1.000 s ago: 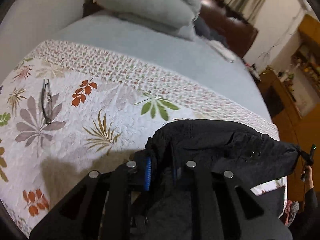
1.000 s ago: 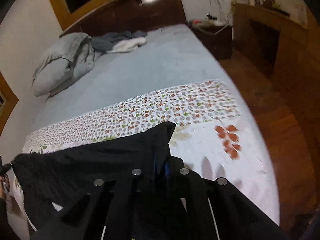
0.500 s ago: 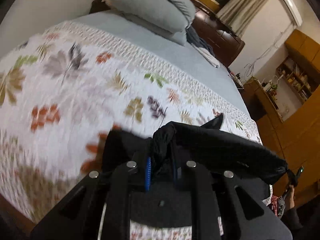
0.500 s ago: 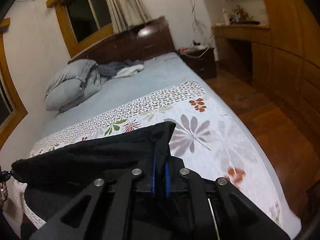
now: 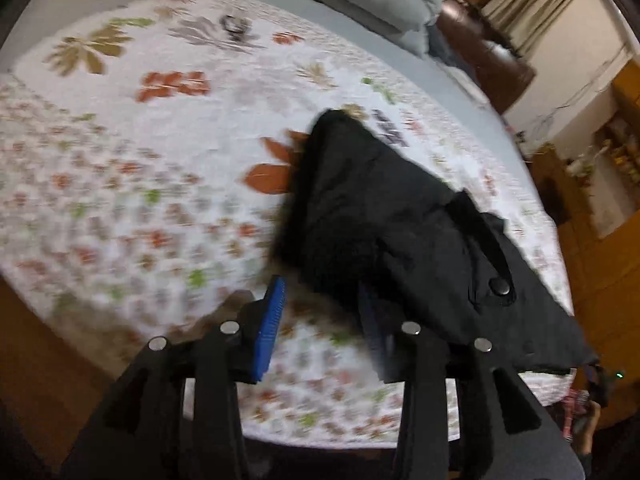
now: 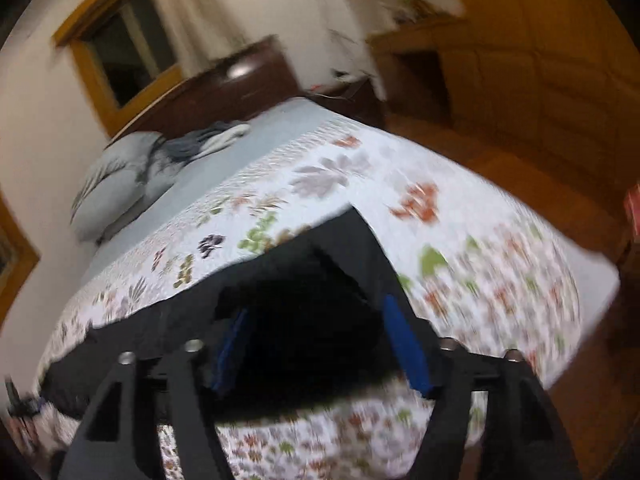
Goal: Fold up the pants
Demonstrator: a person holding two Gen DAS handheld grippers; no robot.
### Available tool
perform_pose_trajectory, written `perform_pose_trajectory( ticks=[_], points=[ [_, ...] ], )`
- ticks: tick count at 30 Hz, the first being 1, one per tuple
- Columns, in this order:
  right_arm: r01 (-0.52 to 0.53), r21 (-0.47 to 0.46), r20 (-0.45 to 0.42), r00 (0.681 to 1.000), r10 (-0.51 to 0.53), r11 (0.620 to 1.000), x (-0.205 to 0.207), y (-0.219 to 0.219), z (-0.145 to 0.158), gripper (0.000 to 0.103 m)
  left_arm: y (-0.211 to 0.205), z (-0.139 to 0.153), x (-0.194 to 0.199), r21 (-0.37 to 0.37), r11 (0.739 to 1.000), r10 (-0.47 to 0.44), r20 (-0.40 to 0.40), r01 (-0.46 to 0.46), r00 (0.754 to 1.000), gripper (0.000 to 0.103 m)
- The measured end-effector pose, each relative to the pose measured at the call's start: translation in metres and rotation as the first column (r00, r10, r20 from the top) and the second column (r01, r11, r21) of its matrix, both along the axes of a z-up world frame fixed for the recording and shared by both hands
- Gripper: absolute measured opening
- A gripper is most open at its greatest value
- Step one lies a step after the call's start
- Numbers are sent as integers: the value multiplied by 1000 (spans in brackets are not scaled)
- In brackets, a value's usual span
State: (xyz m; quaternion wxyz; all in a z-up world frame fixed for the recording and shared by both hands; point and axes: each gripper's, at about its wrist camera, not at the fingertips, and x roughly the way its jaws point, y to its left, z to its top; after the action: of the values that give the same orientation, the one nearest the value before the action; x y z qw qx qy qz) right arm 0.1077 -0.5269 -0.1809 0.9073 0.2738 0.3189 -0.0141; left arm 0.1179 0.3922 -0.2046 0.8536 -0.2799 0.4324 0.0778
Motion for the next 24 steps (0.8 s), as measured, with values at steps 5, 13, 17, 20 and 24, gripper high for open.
perform_pose_trajectory(
  ticks=[5, 13, 17, 20, 24],
  points=[
    [-8, 375, -5, 1000, 11, 927, -28, -19, -35, 77, -13, 30, -20, 120, 992, 24, 53, -31, 998, 54],
    [-7, 563, -24, 999, 25, 827, 14, -24, -61, 77, -77, 62, 24, 167, 980, -135, 159, 108, 978, 76],
    [-30, 490, -69, 995, 73, 871, 45, -16, -61, 12, -97, 13, 71, 215, 958, -177, -71, 188, 982, 65],
    [-64, 406, -56, 994, 95, 911, 64, -7, -46, 8, -90, -25, 85, 209, 961, -141, -193, 181, 971, 52],
    [-100, 364, 7, 995, 104, 926, 63, -5, -31, 7, -83, -30, 84, 262, 956, -73, -227, 133, 971, 26]
  ],
)
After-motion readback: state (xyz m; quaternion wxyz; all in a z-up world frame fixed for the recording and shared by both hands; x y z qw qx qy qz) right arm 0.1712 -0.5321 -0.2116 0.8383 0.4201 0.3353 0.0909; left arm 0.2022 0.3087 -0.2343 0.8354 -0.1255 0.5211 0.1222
